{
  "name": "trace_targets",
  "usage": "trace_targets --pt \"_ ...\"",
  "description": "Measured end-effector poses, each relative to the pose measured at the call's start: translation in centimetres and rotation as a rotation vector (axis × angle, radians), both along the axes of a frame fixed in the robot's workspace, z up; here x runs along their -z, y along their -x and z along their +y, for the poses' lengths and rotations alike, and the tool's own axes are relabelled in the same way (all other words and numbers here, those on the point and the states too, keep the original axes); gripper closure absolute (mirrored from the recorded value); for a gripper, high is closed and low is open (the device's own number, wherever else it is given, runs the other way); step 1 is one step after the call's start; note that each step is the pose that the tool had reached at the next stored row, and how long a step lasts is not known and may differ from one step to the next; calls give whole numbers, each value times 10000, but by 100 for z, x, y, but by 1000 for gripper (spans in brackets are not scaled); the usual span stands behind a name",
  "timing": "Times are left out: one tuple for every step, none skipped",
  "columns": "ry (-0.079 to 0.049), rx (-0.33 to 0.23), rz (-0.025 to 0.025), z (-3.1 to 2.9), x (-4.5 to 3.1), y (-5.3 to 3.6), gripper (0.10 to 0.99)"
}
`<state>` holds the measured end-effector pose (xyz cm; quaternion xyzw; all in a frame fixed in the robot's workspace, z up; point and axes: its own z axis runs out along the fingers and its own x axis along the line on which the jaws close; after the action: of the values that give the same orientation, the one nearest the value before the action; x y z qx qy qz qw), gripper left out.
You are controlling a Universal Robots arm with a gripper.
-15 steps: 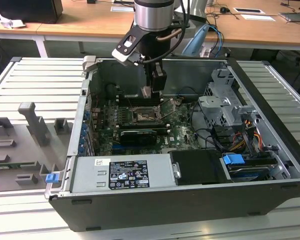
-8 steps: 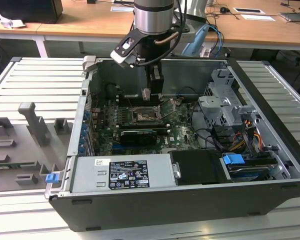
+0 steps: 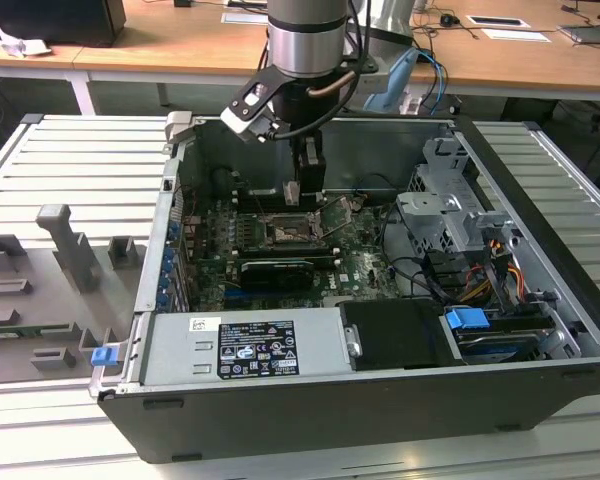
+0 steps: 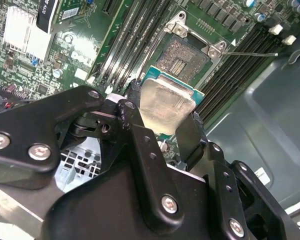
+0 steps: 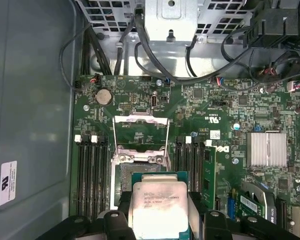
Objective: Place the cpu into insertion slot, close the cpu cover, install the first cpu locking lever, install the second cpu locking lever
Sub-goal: 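Place the cpu into insertion slot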
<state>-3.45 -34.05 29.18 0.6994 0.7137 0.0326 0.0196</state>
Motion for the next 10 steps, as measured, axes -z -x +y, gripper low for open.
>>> trace_targets --pt "0 0 0 0 7 0 561" --pt "1 0 0 0 14 0 561" --pt "0 0 0 0 24 0 561" --pt "2 0 1 0 30 0 561" --pt "1 0 1 0 33 0 561" --pt "1 0 0 0 36 0 561" --pt "1 0 0 0 42 0 561" --pt "0 0 0 0 46 0 561" --pt "1 0 0 0 48 0 561" --pt "1 0 0 0 52 0 561"
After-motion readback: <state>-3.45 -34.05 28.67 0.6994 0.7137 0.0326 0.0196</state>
